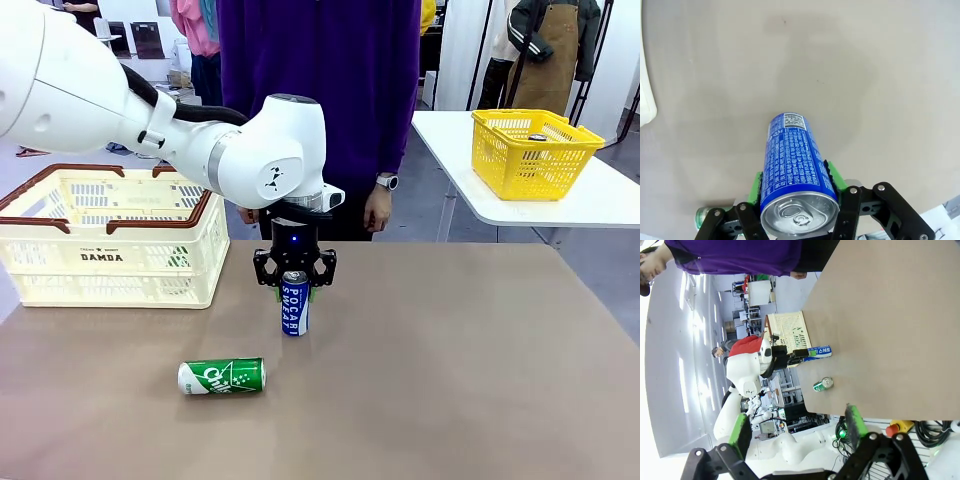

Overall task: Place the drinks into the Shopping basket.
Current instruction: Pick up one drink and place it into the Shopping basket.

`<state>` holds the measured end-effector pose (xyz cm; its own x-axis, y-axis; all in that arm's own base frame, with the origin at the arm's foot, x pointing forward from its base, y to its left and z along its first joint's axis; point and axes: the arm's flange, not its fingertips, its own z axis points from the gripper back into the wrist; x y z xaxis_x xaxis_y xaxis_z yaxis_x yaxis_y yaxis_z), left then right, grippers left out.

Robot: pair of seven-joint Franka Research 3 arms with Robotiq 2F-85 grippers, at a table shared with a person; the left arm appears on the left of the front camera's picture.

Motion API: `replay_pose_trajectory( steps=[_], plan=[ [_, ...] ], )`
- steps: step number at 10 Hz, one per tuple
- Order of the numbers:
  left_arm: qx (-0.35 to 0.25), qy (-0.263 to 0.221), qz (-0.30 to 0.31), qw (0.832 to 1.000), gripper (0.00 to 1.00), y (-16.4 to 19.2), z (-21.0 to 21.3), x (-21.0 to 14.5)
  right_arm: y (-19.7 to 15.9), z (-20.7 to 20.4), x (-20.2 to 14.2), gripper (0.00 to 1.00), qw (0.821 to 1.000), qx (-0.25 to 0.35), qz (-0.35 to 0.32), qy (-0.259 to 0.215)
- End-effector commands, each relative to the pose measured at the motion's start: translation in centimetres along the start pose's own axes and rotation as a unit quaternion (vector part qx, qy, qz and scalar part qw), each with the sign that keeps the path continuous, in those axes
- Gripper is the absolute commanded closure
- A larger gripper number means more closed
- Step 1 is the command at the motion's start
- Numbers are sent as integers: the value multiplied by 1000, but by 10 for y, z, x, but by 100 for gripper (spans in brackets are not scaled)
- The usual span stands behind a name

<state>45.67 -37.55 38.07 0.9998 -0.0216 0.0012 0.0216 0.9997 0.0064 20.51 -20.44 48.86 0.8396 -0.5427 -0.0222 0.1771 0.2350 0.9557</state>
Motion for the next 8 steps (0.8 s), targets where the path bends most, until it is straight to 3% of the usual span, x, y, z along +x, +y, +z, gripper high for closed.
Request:
replay_pose_trajectory(
  steps=[1, 3, 5, 8],
  plan=[
    [-8, 1, -7, 1000, 100, 9, 2, -6, 5, 0, 1, 0, 1000, 11, -4, -1],
    [-2, -17, -13, 1000, 100, 14, 27, -13, 5, 0, 1, 0, 1000, 11, -4, -1],
    [-13, -63, -64, 996, 100, 34, 133, -36, 5, 0, 1, 0, 1000, 11, -4, -1],
    [-23, -75, -107, 991, 100, 83, 263, -17, 5, 0, 1, 0, 1000, 11, -4, -1]
  ],
)
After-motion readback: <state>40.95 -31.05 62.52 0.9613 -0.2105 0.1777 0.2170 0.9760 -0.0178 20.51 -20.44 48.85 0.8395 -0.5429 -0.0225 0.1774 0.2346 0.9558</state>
